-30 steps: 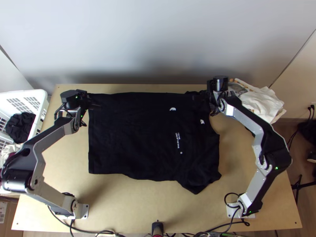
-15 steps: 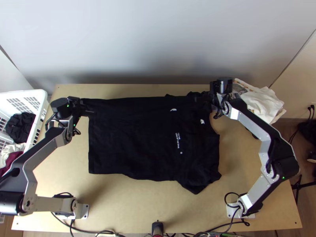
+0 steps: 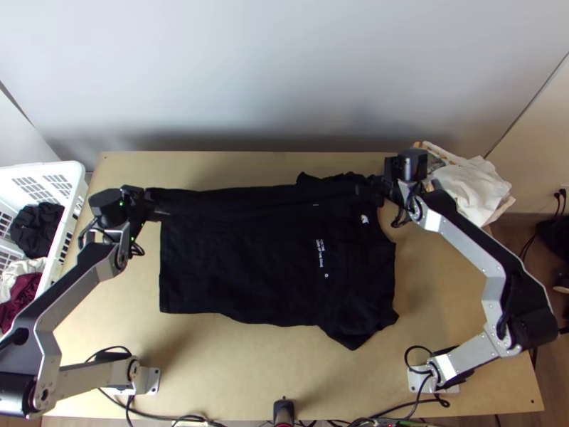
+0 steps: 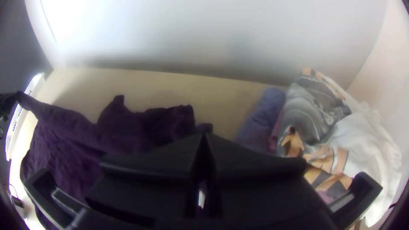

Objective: Fold the t-shirt

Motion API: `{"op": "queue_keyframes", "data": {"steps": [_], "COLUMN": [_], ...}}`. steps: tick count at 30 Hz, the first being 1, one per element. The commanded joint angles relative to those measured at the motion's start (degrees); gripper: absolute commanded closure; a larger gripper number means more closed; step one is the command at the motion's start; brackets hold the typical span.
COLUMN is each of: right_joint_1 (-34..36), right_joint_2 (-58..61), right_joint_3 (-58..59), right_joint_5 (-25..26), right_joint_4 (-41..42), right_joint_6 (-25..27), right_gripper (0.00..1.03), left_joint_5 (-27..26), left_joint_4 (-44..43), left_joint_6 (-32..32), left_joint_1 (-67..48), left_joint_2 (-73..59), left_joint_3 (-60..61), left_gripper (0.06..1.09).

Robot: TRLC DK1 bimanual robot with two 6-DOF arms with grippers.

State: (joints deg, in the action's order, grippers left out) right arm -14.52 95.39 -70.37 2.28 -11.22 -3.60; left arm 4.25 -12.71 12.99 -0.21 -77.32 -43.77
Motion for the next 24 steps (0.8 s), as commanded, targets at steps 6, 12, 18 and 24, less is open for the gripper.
{"op": "queue_keyframes", "data": {"steps": [6, 12, 18, 24], "right_joint_1": [-0.7, -0.9, -1.1, -0.6], "right_joint_2": [-2.8, -2.5, -2.1, -0.7], "right_joint_3": [4.3, 7.8, 11.5, 14.4], "right_joint_5": [-0.9, -2.7, -2.8, -2.8], "right_joint_4": [-5.5, -7.0, -6.7, -5.6], "right_joint_6": [0.1, 0.2, 0.8, 1.5], "right_gripper": [1.0, 1.0, 1.0, 1.0], "left_joint_5": [0.0, 0.0, 0.0, 0.0], "left_joint_4": [1.5, 1.5, 0.6, -0.3], "left_joint_6": [-1.0, -1.0, -1.0, -0.9], "left_joint_1": [-2.1, -2.1, -2.1, -2.3], "left_joint_2": [4.7, 4.9, 4.5, 3.5], "left_joint_3": [6.9, 9.5, 12.7, 15.3], "left_gripper": [1.05, 1.05, 1.05, 1.05]}}
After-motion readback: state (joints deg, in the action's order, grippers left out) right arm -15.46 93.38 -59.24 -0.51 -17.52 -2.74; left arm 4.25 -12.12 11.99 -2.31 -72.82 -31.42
